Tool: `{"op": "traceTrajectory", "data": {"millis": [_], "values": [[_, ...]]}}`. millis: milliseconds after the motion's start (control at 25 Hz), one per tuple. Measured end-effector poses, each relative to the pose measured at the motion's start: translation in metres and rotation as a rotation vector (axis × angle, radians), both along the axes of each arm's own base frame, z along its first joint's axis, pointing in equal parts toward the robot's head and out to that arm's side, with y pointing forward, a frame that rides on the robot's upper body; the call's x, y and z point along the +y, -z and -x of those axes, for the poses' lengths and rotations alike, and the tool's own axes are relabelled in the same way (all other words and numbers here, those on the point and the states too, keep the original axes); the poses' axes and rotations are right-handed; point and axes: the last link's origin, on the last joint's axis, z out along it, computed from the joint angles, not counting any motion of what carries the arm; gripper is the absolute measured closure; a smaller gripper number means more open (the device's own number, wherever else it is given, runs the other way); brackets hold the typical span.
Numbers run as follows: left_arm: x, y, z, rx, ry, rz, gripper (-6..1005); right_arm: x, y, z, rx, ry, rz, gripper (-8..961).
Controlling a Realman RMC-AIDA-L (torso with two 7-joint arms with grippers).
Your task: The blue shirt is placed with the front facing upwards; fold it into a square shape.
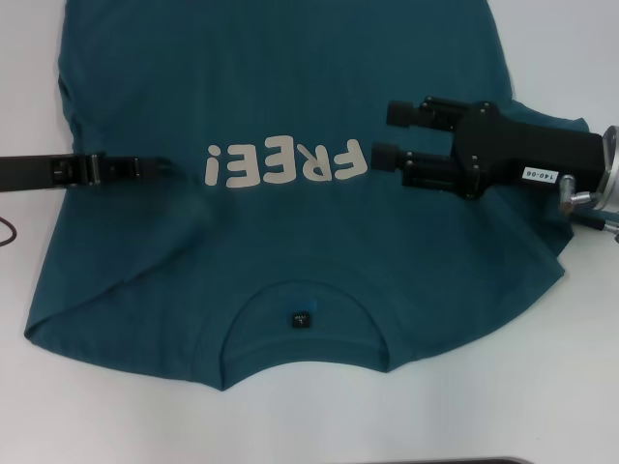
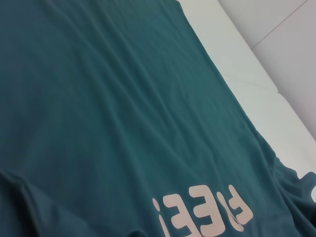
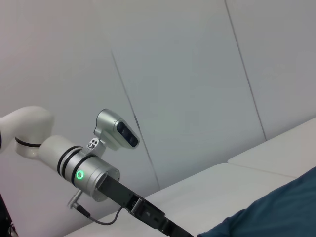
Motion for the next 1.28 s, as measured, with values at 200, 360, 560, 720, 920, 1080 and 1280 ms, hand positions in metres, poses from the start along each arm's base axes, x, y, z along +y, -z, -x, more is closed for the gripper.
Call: {"op": "traceTrajectory", "data": {"millis": [200, 360, 560, 720, 920, 1080, 1280], "values": [[0.000, -0.001, 0.001, 0.002, 0.000, -0.007, 690, 0.000, -0.001, 0.000, 0.000, -0.003, -0.001, 208], [0.000, -0.005, 0.002, 0.009, -0.002, -0.022, 537, 0.000, -0.001, 0.000, 0.002, -0.002, -0.001, 208], [0.008, -0.013, 0.014, 0.064, -0.044, -0.106, 296, 0.000, -0.001, 0.000, 0.002, -0.001, -0.002, 208], [0.009, -0.019, 0.022, 0.086, -0.069, -0.140, 274, 0.000, -0.002, -0.001, 0.004, 0.004, -0.004, 208], [0.008, -0.025, 0.031, 0.106, -0.092, -0.160, 253, 0.000, -0.003, -0.001, 0.004, 0.006, -0.005, 208], [0.009, -0.020, 0.036, 0.112, -0.114, -0.164, 258, 0.000, -0.004, -0.001, 0.005, 0.005, -0.005, 208], [0.013, -0.006, 0.034, 0.105, -0.123, -0.150, 262, 0.000, -0.004, -0.001, 0.004, 0.005, -0.006, 208]]}}
